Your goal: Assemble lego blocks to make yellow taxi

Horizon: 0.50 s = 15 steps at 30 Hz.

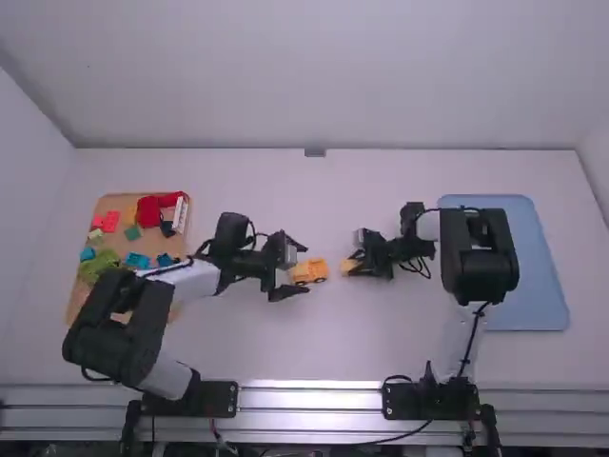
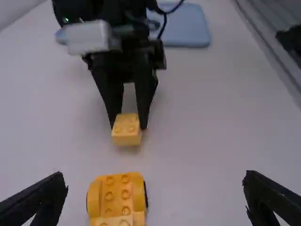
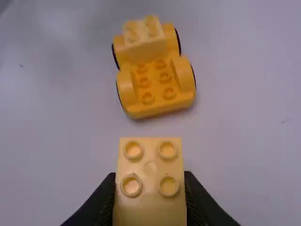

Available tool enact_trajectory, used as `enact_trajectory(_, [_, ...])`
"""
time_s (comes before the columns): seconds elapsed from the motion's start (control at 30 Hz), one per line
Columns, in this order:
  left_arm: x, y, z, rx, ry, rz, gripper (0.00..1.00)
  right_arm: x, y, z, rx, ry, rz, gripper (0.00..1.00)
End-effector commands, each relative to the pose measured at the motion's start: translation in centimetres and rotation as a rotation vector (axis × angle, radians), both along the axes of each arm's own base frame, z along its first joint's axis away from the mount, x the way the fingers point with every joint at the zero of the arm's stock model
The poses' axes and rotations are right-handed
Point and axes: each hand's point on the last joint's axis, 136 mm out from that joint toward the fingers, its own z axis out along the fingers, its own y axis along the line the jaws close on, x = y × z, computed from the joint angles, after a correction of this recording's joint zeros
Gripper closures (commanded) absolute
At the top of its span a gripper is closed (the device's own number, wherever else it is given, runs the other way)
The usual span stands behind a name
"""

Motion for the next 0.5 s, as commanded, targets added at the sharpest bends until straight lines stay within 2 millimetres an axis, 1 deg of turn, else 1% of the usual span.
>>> enact_trajectory(0.0, [0.2,0.3,-2.6,0.049,0.076,0.085,0.01,1.1,0.8,1.8,0.045,-0.027,0.025,0.85])
enact_trajectory(0.03, [0.5,0.3,-3.4,0.049,0.08,0.105,0.01,0.9,1.1,2.6,0.046,-0.027,0.059,0.85])
enact_trajectory(0.1, [0.5,0.3,-3.9,0.047,0.073,0.105,0.01,0.7,1.5,3.1,0.05,-0.032,0.082,0.84])
enact_trajectory(0.13, [0.6,0.3,-4.8,0.049,0.068,0.109,0.01,0.5,2.0,4.0,0.056,-0.047,0.127,0.85])
enact_trajectory(0.17, [0.8,0.4,-5.3,0.052,0.076,0.119,0.01,0.3,2.2,4.3,0.058,-0.055,0.145,0.84])
enact_trajectory(0.27, [2.4,0.7,-7.1,0.066,0.121,0.214,0.01,-0.1,2.9,5.3,0.065,-0.07,0.196,0.84])
enact_trajectory(0.3, [2.9,0.8,-7.6,0.07,0.126,0.23,0.01,-0.2,3.2,5.3,0.065,-0.074,0.206,0.85])
enact_trajectory(0.47, [3.5,0.6,-8.7,0.082,0.145,0.226,0.01,-0.5,3.9,5.4,0.074,-0.078,0.226,0.85])
